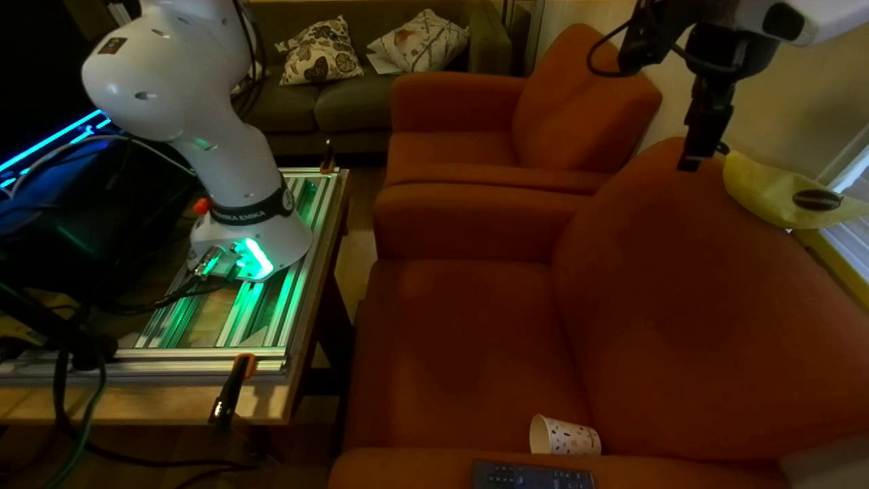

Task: Put the yellow bag on the top of the headrest

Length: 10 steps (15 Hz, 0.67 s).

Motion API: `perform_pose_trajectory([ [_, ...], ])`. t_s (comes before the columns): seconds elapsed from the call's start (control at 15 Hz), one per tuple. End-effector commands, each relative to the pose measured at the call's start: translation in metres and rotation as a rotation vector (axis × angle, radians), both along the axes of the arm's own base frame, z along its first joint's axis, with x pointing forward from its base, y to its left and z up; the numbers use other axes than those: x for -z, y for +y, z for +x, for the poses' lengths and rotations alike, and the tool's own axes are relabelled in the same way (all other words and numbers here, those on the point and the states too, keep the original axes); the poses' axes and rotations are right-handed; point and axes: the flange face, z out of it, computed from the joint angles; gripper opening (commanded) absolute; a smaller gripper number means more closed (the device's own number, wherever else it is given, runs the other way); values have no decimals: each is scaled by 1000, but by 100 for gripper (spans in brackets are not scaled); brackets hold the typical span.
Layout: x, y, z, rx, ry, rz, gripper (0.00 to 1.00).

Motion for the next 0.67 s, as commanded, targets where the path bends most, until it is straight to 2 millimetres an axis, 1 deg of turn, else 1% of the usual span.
perform_pose_trajectory([
  [0.0, -6, -2, -43, -138, 24, -38, 100],
  [0.2, -2, -6, -65, -214, 31, -51, 100],
  [0.33, 5, -9, -78, -250, 45, -52, 100],
  [0.4, 5, -7, -55, -205, 33, -32, 100],
  [0.47, 7, -8, -62, -218, 39, -33, 100],
  [0.6, 9, -9, -68, -227, 44, -33, 100],
])
